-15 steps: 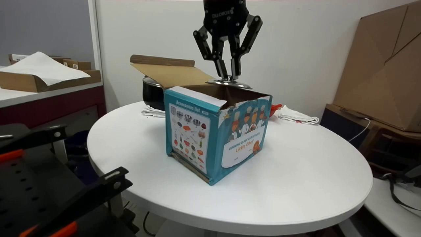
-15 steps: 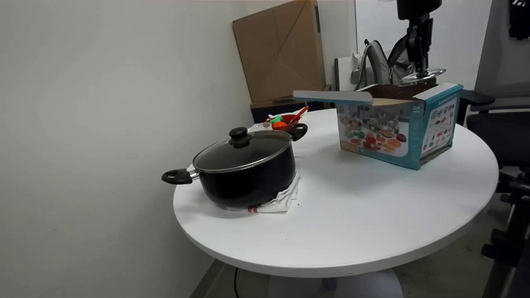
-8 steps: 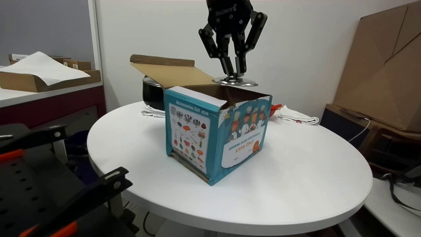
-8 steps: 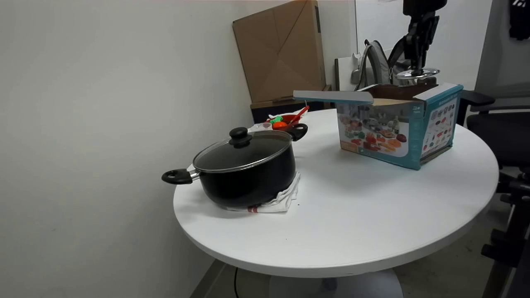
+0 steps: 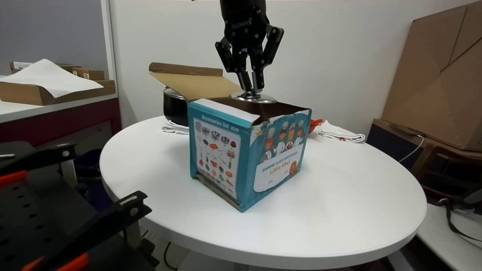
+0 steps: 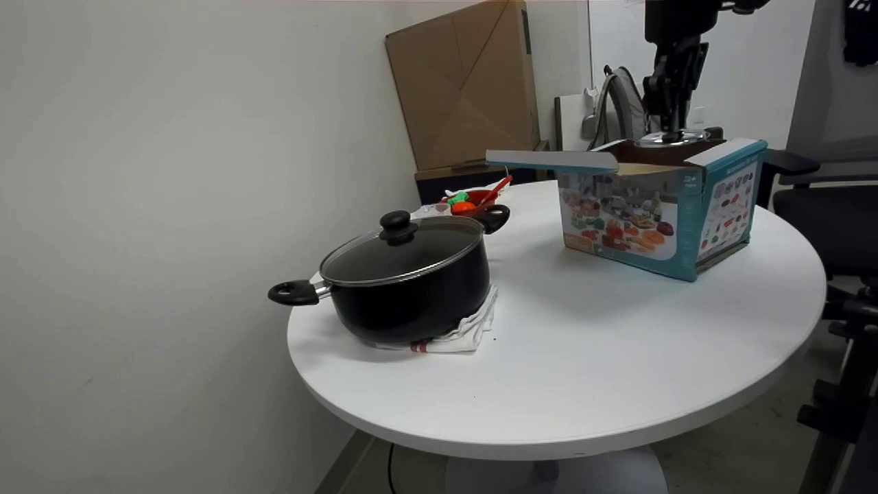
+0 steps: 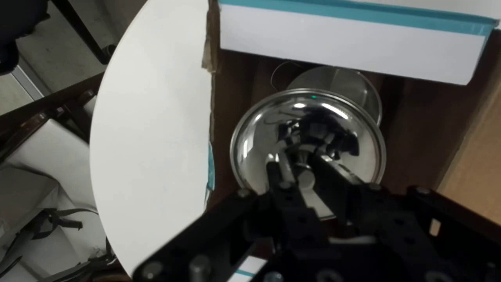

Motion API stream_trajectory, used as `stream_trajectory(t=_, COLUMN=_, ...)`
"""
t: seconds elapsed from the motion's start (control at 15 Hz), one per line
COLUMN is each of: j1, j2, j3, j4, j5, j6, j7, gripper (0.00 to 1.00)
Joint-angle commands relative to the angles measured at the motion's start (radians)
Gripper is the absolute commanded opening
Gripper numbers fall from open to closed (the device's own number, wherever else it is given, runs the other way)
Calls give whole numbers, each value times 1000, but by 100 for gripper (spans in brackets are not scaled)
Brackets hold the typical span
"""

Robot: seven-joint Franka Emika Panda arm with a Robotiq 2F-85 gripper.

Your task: Put the red mug, salt shaker, silver pot, and silver lid in the box then close it

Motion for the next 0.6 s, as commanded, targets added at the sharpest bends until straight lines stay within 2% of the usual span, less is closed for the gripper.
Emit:
stream_trajectory(t=0.0, j1=-2, j2=89, j3=-10, j4=32, j5=-34, j6=34, j7=66, gripper=5)
stream_trajectory(t=0.27, j1=16, j2=182, j3=-40, j4=77, j5=-53, j6=64, j7=113, gripper=5)
stream_trajectory(t=0.53, j1=69, j2=284, j3=-75, j4=129, j5=-60, j6=93, j7=156, gripper=5)
